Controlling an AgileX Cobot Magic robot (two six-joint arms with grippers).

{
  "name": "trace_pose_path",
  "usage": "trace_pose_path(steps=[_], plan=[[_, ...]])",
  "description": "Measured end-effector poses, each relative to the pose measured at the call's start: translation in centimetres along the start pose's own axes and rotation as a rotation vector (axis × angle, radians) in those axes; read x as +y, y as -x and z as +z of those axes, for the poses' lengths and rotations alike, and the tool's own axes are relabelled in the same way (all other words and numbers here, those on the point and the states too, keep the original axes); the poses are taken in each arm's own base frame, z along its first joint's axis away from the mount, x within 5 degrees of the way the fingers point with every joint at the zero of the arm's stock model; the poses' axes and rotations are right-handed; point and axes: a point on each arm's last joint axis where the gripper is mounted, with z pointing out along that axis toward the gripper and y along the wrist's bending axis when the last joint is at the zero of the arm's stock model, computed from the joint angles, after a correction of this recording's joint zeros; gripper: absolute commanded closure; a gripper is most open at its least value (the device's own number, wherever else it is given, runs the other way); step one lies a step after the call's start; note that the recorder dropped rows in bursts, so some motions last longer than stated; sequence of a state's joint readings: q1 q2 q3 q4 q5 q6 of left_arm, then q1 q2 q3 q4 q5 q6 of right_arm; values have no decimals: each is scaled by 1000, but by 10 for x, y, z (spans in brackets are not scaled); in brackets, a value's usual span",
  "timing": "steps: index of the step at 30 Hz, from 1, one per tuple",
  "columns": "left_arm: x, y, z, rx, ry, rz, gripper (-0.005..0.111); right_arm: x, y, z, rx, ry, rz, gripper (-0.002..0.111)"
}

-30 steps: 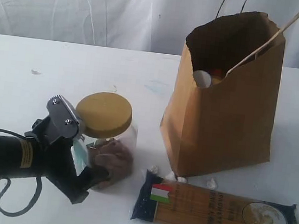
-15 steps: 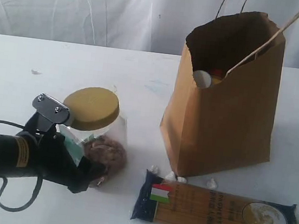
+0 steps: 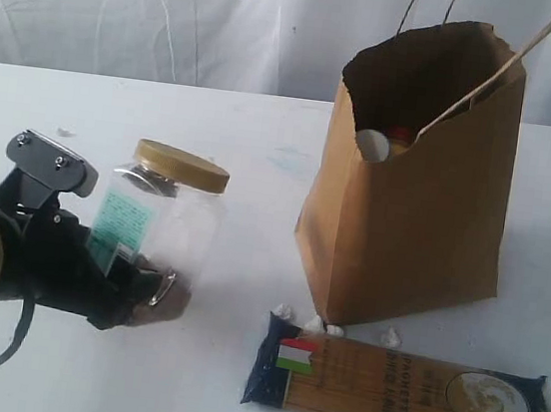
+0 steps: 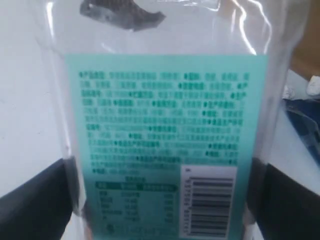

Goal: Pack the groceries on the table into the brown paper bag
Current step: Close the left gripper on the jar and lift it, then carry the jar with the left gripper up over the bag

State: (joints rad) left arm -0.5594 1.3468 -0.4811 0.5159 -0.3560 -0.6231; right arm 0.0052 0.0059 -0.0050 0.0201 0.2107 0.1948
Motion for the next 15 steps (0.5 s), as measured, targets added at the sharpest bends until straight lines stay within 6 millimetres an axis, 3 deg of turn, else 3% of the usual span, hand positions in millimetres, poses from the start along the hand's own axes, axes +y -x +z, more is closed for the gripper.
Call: trace_pose_path(steps=[10,15], plan=[[0,4,-9,-22,10,0,107,0,0,0,0,0,0,108],[-5,36,-50,-263,-24,-47,107,0,0,0,0,0,0,108]])
